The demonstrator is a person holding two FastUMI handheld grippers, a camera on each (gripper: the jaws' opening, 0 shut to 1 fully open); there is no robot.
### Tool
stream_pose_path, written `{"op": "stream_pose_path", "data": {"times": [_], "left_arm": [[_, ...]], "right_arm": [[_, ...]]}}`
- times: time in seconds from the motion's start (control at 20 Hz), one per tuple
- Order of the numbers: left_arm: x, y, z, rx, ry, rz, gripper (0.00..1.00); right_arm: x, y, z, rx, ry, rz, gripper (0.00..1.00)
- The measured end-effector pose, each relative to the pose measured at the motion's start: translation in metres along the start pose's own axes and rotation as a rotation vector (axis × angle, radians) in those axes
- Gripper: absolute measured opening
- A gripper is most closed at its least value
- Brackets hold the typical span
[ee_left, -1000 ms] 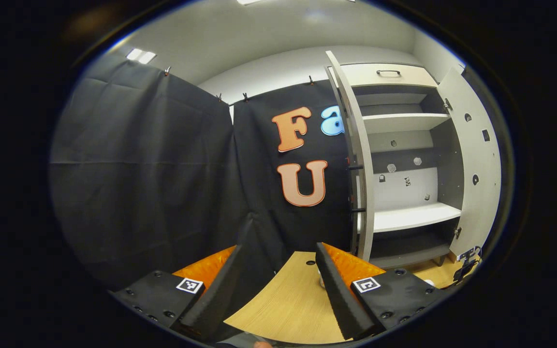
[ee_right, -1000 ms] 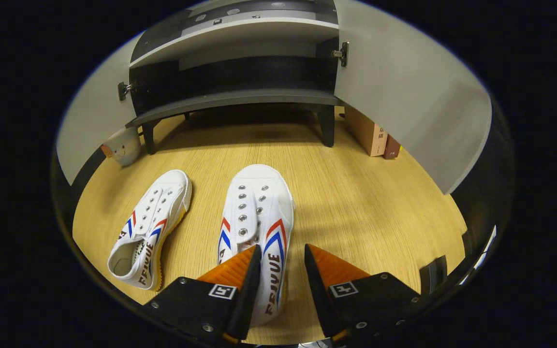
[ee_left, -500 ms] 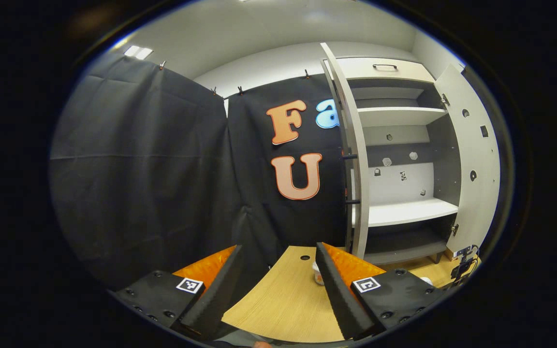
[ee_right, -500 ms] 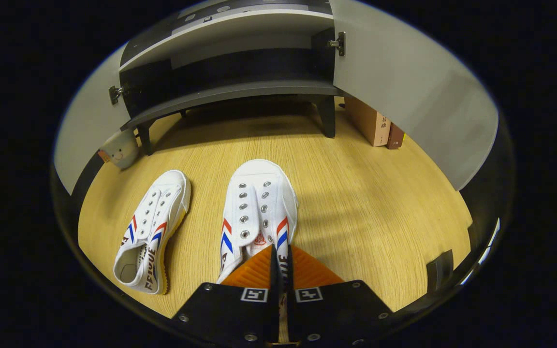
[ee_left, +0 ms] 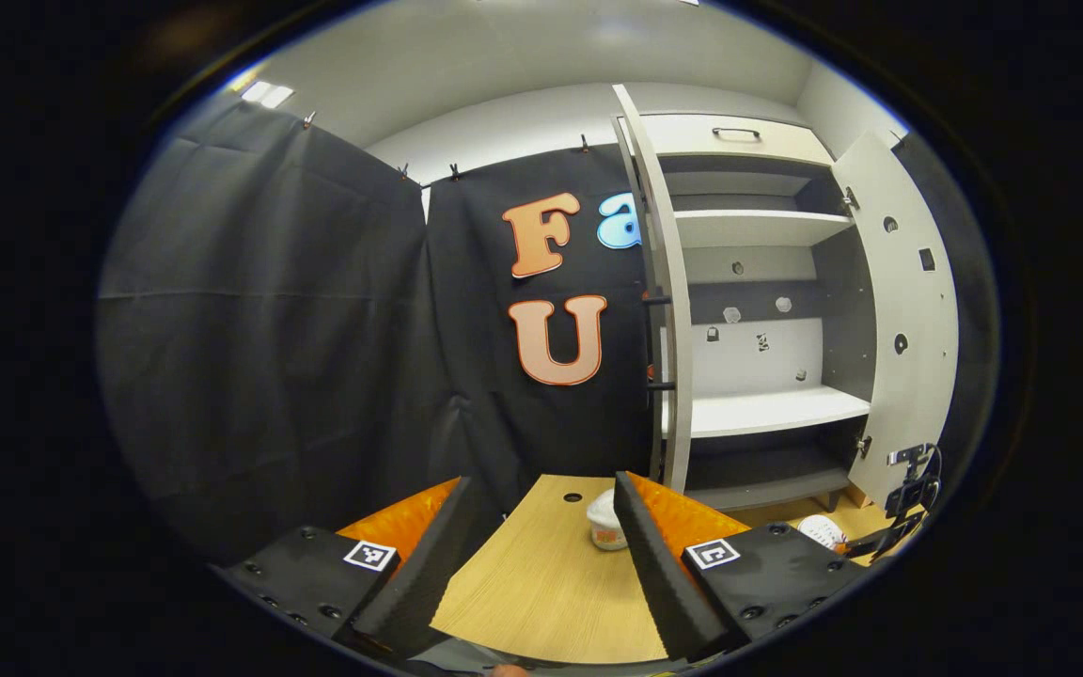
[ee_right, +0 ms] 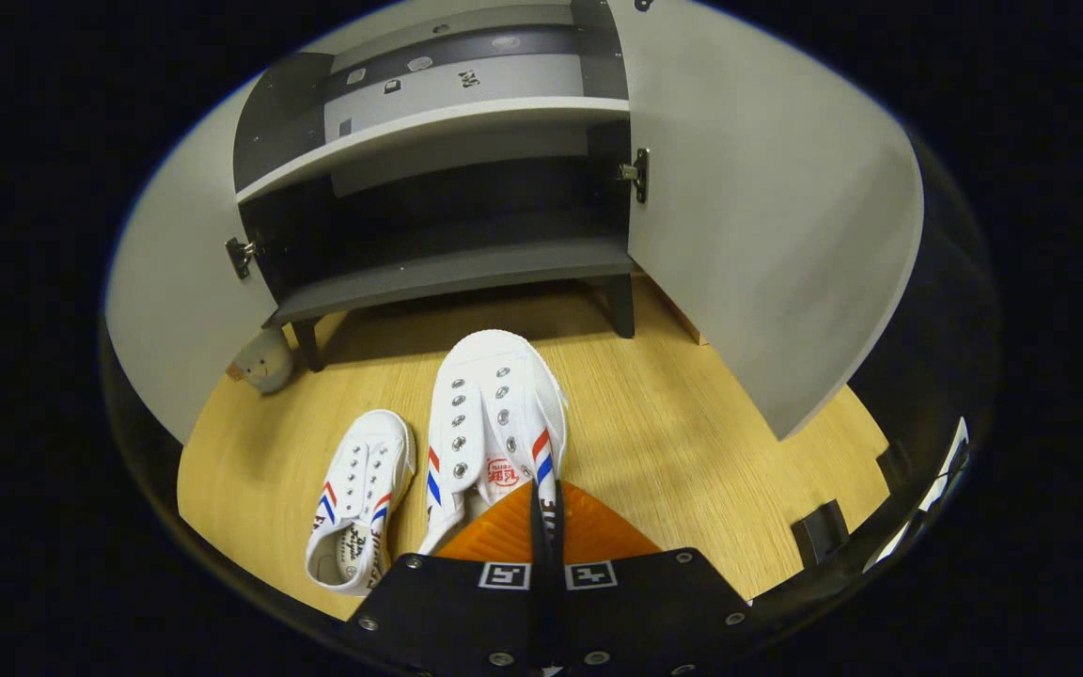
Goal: Grab one shoe with the right hand and put it into the shoe cabinet, grab the other shoe with the left hand and put it into the shoe cabinet; then close the right door with the right hand and the left door with the left hand.
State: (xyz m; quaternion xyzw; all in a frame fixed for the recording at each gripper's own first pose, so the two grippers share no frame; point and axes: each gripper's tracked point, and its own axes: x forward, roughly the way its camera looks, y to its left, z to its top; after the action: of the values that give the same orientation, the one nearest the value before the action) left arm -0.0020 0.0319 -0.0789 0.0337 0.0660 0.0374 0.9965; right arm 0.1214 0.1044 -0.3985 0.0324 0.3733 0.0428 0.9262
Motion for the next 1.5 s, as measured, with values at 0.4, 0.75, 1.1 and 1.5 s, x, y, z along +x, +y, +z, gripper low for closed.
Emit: {"op": "stream_pose_path", "data": {"times": [0.4, 0.75, 1.1, 1.5], "left_arm": [[0.0, 0.0, -0.004, -0.001, -0.031, -0.051, 0.96], [-0.003, -0.011, -0.011, -0.014, -0.028, -0.107, 0.96], [0.007, -0.027, -0.014, 0.002, -0.035, -0.116, 0.96], [0.023, -0.049, -0.02, -0.018, -0.003, -0.088, 0.96]], "right_arm": [[-0.127, 0.017, 0.109, 0.03, -0.078, 0.036, 0.0], [-0.249, 0.016, 0.18, 0.027, -0.205, 0.067, 0.0], [-0.289, 0.013, 0.181, 0.019, -0.292, 0.073, 0.0], [-0.288, 0.011, 0.189, 0.076, -0.279, 0.048, 0.0]]}}
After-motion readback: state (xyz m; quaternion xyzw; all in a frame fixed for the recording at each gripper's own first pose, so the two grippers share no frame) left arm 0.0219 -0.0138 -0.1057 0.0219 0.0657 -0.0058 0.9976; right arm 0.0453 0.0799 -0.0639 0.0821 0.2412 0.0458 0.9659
